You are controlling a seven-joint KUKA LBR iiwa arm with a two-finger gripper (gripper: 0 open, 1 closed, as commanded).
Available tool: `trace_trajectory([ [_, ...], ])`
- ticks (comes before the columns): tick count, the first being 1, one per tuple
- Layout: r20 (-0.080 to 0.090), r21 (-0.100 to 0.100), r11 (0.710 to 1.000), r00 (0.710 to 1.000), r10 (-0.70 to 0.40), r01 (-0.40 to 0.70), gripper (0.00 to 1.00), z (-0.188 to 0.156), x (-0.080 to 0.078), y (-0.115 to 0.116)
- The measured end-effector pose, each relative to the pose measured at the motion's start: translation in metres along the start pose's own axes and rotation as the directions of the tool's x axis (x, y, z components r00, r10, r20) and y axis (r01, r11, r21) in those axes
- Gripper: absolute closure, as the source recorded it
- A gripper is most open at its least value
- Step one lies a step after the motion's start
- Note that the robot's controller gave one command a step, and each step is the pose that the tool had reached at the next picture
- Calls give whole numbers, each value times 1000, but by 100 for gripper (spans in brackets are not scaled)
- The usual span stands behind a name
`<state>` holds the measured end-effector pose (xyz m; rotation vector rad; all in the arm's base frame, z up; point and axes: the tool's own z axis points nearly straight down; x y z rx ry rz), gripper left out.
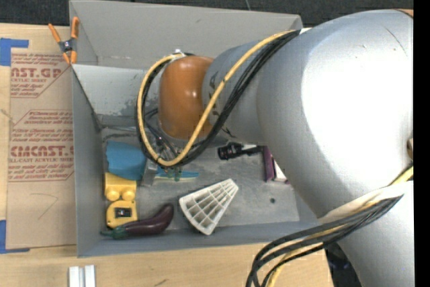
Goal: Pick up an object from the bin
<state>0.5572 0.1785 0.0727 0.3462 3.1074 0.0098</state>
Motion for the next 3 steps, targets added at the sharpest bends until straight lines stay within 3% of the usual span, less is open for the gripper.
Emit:
trace_trajectory([
  [1, -11, 7, 1000, 1000, -8, 8, 100, -42, 0, 7],
  [2, 8, -3, 998, 998, -62, 62, 100, -64, -12, 23],
  [3, -17, 10, 996, 996, -90, 90, 100, -86, 8, 31],
])
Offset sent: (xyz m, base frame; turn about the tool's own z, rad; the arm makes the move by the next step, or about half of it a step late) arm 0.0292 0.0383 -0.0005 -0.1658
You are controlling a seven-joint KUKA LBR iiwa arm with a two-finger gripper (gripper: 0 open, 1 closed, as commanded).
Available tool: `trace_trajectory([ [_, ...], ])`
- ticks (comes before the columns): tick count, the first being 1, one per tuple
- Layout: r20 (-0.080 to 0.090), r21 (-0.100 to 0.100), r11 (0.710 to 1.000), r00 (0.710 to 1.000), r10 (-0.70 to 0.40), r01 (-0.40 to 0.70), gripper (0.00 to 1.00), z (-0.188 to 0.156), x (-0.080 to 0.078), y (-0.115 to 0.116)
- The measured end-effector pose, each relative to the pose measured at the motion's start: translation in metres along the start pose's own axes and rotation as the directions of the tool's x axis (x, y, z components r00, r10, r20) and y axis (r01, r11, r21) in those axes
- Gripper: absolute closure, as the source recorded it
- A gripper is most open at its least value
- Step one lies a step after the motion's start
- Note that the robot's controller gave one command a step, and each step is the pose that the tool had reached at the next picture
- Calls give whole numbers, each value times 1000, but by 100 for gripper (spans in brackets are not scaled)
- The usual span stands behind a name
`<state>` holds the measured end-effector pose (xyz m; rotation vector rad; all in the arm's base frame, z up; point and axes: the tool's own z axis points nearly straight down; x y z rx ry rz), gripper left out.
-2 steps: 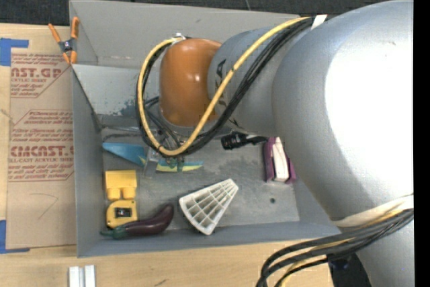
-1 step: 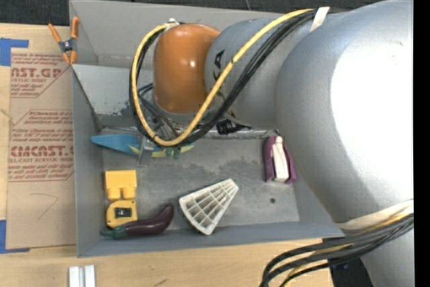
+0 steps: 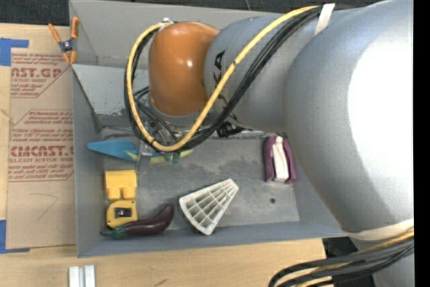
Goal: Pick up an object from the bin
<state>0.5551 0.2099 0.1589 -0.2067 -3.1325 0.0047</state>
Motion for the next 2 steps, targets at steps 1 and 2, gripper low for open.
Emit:
trace_trajectory([
  [1, 5, -4, 1000, 1000, -7, 7, 100, -25, 2, 4],
  [2, 13, -5, 990, 990, -143, 143, 100, -57, 3, 5],
])
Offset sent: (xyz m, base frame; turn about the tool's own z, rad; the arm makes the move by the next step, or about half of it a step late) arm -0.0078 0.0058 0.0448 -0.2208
